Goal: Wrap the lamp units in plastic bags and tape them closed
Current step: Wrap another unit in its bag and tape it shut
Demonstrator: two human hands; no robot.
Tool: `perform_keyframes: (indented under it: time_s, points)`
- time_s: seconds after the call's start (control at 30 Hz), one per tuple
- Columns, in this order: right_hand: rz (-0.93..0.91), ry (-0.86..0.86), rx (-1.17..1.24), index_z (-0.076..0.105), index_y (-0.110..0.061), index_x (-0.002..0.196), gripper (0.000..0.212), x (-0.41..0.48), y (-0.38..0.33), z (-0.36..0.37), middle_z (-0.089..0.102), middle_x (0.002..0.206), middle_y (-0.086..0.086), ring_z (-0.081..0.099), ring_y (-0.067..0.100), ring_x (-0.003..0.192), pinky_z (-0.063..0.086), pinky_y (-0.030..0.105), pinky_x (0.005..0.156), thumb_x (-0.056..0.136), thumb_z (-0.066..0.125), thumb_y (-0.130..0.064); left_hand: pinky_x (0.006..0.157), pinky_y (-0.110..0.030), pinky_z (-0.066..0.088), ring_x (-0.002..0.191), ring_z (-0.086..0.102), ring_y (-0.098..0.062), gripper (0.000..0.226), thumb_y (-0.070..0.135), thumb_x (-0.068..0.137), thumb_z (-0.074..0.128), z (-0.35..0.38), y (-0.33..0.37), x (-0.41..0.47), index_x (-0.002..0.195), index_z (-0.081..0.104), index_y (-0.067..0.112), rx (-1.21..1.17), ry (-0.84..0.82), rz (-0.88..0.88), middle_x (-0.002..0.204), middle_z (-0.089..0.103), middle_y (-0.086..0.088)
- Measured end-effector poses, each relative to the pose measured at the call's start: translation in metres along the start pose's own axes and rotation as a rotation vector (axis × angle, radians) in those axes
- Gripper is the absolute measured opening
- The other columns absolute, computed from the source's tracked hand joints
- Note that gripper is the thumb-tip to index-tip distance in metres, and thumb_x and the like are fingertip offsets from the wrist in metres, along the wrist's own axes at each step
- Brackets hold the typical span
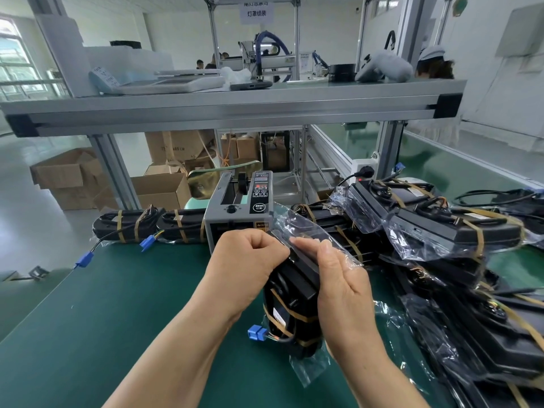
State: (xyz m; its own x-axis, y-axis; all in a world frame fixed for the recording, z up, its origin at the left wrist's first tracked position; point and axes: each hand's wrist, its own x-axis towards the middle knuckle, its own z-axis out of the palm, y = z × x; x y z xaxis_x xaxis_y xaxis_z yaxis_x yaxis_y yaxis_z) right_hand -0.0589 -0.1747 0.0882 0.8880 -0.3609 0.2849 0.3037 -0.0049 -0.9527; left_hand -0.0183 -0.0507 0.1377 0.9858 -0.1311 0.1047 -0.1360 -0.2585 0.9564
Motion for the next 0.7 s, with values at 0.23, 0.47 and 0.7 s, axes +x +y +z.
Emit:
perform_keyframes:
  time_s: [0.23, 0.47, 0.7]
  points:
    - [0.001, -0.025, -0.002, 0.075, -0.04, 0.101, 0.039, -0.002, 0.0, -0.001, 0.076, 0.098, -0.013, 0.07, 0.008, 0.099, 0.056, 0.043, 0.092, 0.095, 0.038, -0.051, 0.061, -0.037, 0.055, 0.054, 0.059, -0.014, 0.013, 0.033, 0.061, 0.065, 0.002, -0.002, -0.002, 0.063, 0.071, 0.022, 0.072, 0.047, 0.022, 0.058, 0.067, -0.004]
    - [-0.016, -0.031, 0.007, 0.075, -0.041, 0.098, 0.037, -0.003, -0.001, 0.0, 0.076, 0.096, -0.015, 0.071, 0.005, 0.095, 0.056, 0.035, 0.086, 0.094, 0.04, -0.052, 0.055, -0.031, 0.051, 0.049, 0.055, -0.006, 0.013, 0.037, 0.06, 0.064, 0.002, -0.006, -0.002, 0.065, 0.071, 0.028, 0.132, 0.079, 0.04, 0.054, 0.065, 0.007]
    - [-0.018, -0.032, 0.004, 0.075, -0.042, 0.099, 0.036, -0.005, -0.001, 0.001, 0.076, 0.096, -0.013, 0.071, 0.007, 0.095, 0.057, 0.039, 0.087, 0.094, 0.04, -0.051, 0.048, -0.021, 0.042, 0.043, 0.046, -0.002, 0.012, 0.036, 0.058, 0.065, 0.001, -0.011, -0.001, 0.067, 0.069, 0.03, 0.143, 0.066, 0.054, 0.047, 0.054, 0.013]
